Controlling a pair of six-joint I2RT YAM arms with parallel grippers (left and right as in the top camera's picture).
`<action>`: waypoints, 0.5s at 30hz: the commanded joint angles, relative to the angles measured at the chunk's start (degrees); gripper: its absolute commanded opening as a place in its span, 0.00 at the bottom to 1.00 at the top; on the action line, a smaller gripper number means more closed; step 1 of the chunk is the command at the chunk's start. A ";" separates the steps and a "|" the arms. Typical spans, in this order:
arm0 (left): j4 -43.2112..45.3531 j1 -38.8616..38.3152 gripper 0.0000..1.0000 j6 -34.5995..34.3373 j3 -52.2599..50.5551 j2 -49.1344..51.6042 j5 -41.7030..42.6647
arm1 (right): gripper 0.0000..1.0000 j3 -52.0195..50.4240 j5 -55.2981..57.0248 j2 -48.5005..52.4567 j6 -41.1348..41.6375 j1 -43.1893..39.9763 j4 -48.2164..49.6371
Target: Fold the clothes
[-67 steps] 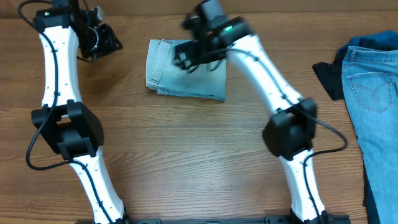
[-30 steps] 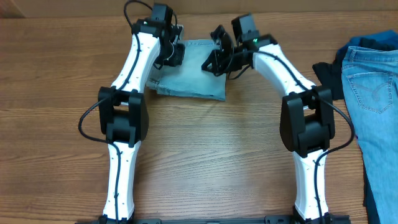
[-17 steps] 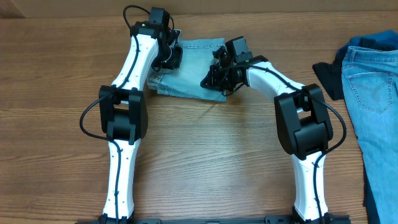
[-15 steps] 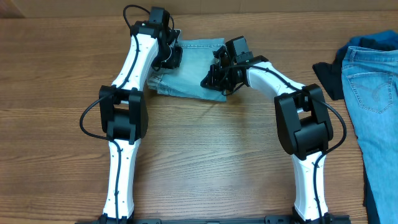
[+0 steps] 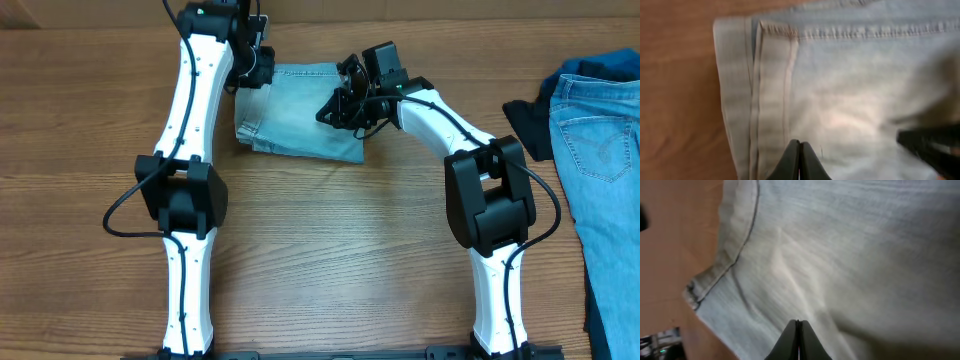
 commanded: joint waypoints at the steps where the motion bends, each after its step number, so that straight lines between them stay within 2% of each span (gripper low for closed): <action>1: -1.86 -0.70 0.04 -1.11 -2.34 -0.13 -0.11 | 0.04 1.20 8.09 -1.01 -2.82 0.22 0.17; 15: 4.98 -0.74 0.04 -1.03 -22.62 -0.13 -0.81 | 0.04 1.16 19.28 0.33 -3.89 0.20 7.43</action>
